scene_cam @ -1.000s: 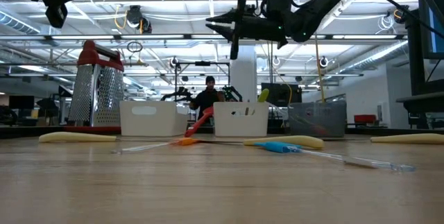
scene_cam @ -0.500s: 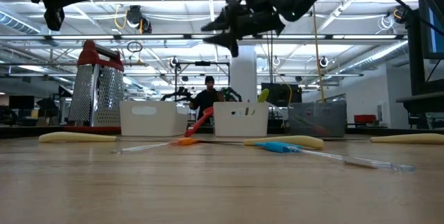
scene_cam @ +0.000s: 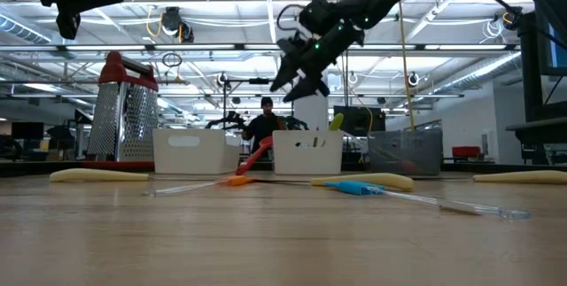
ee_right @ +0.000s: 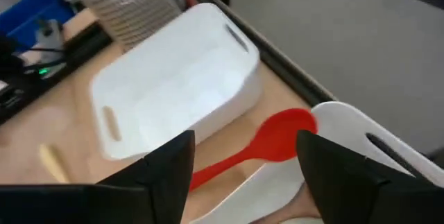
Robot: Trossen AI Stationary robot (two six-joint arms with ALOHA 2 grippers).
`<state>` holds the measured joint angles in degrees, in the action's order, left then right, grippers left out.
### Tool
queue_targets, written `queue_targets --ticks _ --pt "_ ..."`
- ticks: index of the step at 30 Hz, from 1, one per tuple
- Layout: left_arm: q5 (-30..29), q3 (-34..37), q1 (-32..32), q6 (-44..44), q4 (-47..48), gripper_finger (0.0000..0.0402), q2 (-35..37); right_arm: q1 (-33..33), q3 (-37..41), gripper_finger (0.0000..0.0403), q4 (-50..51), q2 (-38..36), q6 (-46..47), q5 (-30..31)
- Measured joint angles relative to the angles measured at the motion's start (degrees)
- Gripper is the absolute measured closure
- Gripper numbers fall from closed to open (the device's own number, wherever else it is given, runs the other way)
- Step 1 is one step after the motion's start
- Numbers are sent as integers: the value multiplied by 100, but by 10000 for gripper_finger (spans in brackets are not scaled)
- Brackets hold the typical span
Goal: Pick & Place Kitchen Items
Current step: Put the red serving spoon into the right white bin
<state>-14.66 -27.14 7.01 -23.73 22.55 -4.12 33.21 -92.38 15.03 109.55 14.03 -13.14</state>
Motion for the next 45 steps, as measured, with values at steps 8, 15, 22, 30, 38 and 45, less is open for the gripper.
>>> queue_targets --ticks 8,15,22,30,38,45 --pt "-50 0 4 70 4 369 0 45 0 156 -74 444 582 258" --pt "-50 0 4 72 2 369 0 87 7 156 -158 608 775 444" --pt "-54 0 4 99 4 369 0 159 7 156 -251 820 1122 409" --pt "-52 0 4 107 27 369 0 138 4 156 -427 1074 1251 411" --pt "-112 -1 4 105 46 369 0 161 0 156 -824 1061 1253 413" --pt "-156 -1 4 93 43 369 0 256 10 156 -722 1286 1541 176"
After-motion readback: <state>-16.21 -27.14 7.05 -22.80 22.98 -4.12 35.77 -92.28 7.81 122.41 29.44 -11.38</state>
